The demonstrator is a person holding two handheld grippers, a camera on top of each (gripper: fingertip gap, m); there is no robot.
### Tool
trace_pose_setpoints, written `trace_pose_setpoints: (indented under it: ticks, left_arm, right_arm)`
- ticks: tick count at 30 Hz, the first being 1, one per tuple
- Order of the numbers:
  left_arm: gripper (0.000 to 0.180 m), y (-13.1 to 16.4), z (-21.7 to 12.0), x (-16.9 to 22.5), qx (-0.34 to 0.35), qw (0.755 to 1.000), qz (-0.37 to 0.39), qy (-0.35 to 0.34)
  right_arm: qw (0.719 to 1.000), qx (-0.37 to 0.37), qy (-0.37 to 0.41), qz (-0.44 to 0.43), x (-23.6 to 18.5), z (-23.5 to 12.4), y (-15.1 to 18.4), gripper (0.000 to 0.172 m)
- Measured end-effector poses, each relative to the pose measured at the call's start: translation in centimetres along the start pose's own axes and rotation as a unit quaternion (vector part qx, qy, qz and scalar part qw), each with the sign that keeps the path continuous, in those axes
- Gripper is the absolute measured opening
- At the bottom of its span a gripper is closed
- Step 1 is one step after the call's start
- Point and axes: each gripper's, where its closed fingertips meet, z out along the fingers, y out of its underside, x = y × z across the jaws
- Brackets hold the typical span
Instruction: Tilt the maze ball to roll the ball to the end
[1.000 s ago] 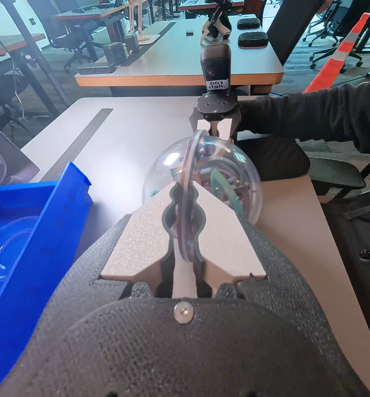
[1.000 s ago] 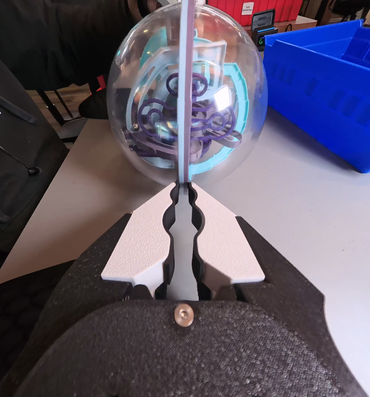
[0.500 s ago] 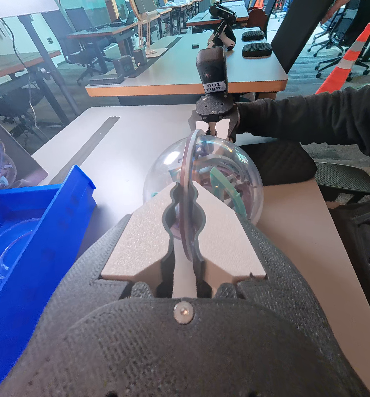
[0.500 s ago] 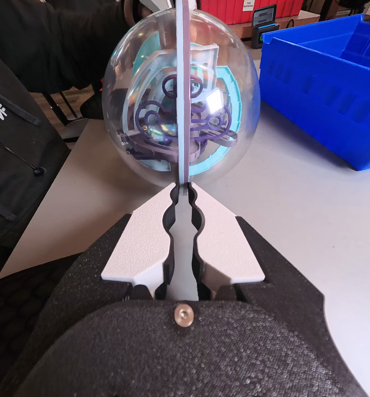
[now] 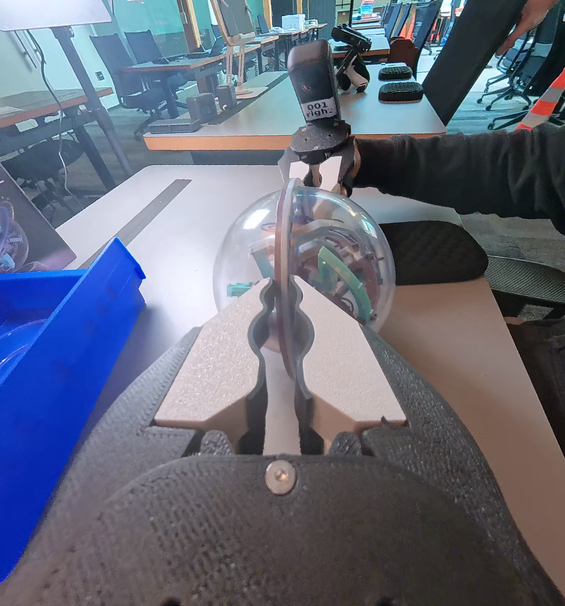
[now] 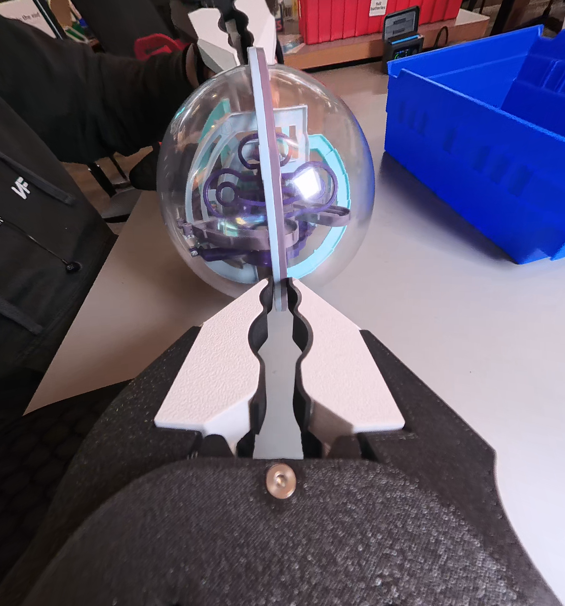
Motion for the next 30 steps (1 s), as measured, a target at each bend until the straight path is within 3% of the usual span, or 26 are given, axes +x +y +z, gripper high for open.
trace_pose_setpoints:
  ticks: [24,27,30]
  left_arm:
    - [0.006,-1.3,0.2,0.8,0.013,1.0,0.012,0.004]
    - [0.006,-1.6,0.5,0.9,0.007,1.0,0.02,0.012]
    - [0.005,-1.8,0.9,0.9,0.003,1.0,0.023,0.02]
  right_arm:
    - [1.0,-0.023,-0.004,0.019,0.2,1.0,1.2,0.011]
    - [0.999,-0.032,0.014,-0.003,0.3,-0.4,-0.5,0.03]
    - [0.997,-0.056,0.017,-0.051,-0.5,-1.4,-3.5,0.027]
